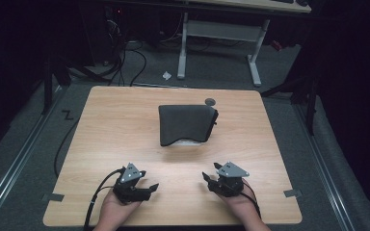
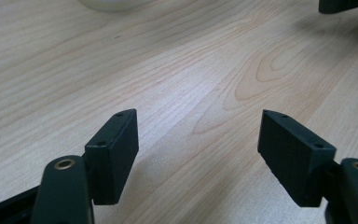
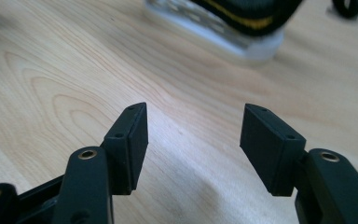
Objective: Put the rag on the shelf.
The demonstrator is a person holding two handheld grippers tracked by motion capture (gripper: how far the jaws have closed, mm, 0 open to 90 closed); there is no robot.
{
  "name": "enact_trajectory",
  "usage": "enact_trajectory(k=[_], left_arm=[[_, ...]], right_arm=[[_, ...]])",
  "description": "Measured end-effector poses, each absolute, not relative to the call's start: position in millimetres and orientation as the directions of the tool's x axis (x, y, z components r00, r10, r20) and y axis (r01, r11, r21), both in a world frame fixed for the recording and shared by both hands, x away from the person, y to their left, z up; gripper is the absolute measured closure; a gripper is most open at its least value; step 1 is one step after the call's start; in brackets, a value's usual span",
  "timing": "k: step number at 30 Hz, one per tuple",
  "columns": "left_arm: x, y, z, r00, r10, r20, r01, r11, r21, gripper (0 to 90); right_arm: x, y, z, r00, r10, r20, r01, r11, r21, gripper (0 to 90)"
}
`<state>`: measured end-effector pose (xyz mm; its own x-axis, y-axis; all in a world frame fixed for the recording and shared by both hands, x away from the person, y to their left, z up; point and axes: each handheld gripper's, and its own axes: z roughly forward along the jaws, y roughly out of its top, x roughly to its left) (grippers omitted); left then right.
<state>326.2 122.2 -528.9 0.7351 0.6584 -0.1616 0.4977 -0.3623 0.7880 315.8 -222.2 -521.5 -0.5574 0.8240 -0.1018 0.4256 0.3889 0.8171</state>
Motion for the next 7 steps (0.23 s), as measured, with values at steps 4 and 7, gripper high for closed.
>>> enact_trajectory(k=[4, 7], left_arm=[[322.4, 123.1, -526.9, 0.743, 0.649, -0.167, 0.492, -0.359, 0.794, 30.1], [322.9, 123.8, -527.2, 0.738, 0.653, -0.170, 0.498, -0.356, 0.791, 30.3]], right_arm=[[314.7, -223.9, -525.4, -0.562, 0.820, -0.110, 0.434, 0.406, 0.805, 42.4], [314.9, -224.4, -526.2, -0.571, 0.814, -0.106, 0.437, 0.410, 0.801, 42.5]])
